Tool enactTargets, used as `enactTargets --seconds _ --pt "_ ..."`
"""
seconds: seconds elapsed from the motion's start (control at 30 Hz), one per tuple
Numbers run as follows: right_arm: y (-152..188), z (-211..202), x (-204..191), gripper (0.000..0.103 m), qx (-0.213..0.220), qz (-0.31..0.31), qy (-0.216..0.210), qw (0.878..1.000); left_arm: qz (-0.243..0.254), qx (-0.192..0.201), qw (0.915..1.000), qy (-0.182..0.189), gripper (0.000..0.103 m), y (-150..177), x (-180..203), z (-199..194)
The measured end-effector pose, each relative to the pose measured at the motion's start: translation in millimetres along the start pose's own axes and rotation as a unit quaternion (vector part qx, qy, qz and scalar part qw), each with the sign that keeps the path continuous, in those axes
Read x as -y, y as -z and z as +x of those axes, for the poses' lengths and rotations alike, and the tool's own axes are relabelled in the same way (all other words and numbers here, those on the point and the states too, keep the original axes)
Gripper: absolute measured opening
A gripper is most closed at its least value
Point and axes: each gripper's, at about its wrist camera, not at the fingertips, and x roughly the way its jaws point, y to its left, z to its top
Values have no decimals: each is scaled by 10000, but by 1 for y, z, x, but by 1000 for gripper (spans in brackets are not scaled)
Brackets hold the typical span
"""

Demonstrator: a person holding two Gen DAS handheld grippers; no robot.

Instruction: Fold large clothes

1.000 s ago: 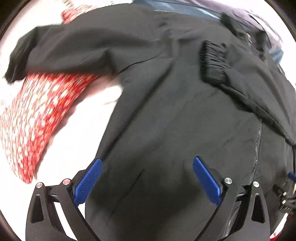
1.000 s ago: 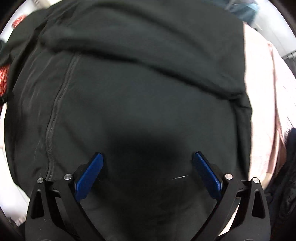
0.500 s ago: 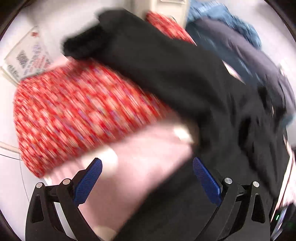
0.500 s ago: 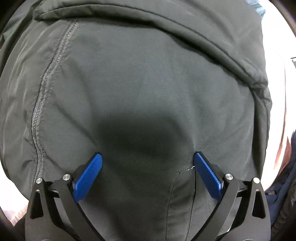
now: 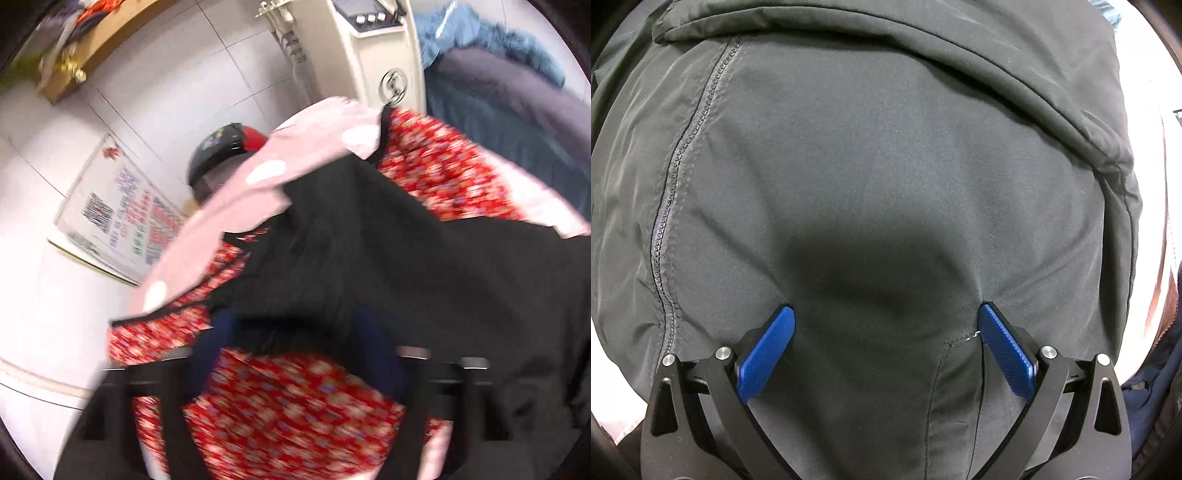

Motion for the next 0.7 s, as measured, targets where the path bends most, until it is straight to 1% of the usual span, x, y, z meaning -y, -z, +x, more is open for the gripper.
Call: enactTargets --seconds 0.03,0.07,0.1,0.13,0.2,0.27,0.3,0.33,0.37,0.4,0.43,0.47,0.5,0.53,0.57,0.6,0.63,0.67,0.7 --pt "-2 -1 0 98 -5 1 3 10000 -13 -40 10000 60 18 -5 -8 1" --pt "-3 0 -1 98 -14 2 8 10000 -116 16 9998 158 14 -6 -18 -3" --pt "-3 -1 -2 98 -25 6 16 10000 -281 149 9992 226 13 -10 -34 -11" --pt "-2 -1 -2 98 -35 13 23 10000 -454 297 9982 266 11 -6 -55 -24" --pt "-3 -4 -1 98 -50 24 34 10000 -819 514 9948 334 10 -7 -92 -42" --pt "-4 -3 -1 98 -60 44 47 10000 -1261 612 9894 369 8 4 -139 -57" --pt "-7 -1 -2 98 -68 45 54 10000 -1434 551 9871 454 8 11 -157 -57" --pt "-8 -1 -2 98 -83 58 67 9999 -1708 415 9820 689 8 22 -179 -54" --pt "-9 -1 -2 98 -105 68 80 9999 -1912 317 9769 905 8 32 -193 -49" --pt "-10 -1 -3 98 -137 78 92 9998 -2168 191 9686 1199 8 45 -208 -41" --pt "-11 0 -3 98 -166 83 98 9998 -2280 60 9644 1335 8 52 -216 -32" --pt "-12 0 -3 98 -200 86 101 9997 -2325 -207 9622 1403 8 63 -219 -17" --pt "-13 0 -3 98 -239 86 106 9996 -2314 -424 9617 1407 9 70 -218 -5" --pt "-14 1 -3 98 -273 81 109 9995 -2307 -612 9612 1385 13 76 -216 6" --pt "-15 1 -3 98 -313 76 108 9994 -2321 -730 9608 1330 15 82 -211 17" --pt "-16 1 -4 98 -340 70 104 9993 -2338 -742 9605 1314 18 86 -209 22" --pt "-17 1 -4 98 -367 66 98 9993 -2364 -727 9599 1320 36 88 -206 25" --pt "-18 1 -4 98 -399 62 93 9991 -2420 -706 9577 1385 73 89 -202 28" --pt "-19 2 -4 98 -418 60 93 9991 -2473 -698 9557 1435 90 90 -200 29"
